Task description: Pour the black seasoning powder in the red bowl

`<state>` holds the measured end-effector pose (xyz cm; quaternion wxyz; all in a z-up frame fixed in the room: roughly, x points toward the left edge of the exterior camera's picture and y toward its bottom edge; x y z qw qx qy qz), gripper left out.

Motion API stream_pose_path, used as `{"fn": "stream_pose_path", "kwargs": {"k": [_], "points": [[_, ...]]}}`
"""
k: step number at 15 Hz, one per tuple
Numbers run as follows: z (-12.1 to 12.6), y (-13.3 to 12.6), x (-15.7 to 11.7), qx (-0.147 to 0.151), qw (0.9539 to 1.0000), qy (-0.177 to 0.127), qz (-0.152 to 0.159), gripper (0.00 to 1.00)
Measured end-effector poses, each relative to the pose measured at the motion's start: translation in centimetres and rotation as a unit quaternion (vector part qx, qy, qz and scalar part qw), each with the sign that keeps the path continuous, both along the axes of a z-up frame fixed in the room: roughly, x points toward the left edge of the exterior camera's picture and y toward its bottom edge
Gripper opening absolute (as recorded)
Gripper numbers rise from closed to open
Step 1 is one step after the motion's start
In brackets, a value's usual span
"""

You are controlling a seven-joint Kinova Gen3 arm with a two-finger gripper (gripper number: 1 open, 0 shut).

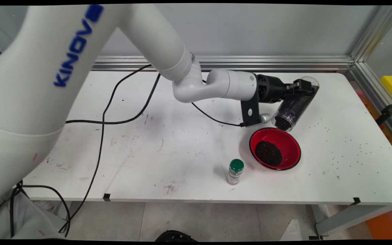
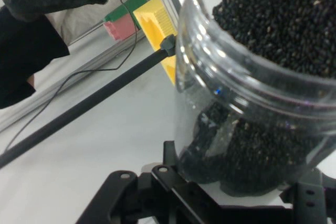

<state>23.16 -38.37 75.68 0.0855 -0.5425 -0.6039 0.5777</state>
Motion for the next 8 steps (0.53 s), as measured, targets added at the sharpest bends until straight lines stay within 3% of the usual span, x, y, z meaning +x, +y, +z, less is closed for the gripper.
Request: {"fn": "stream_pose_path", "kwargs": {"k": [8], "points": [[0.87,-0.26,0.87,0.078,0.996,0.038,0.022,0.0]]}}
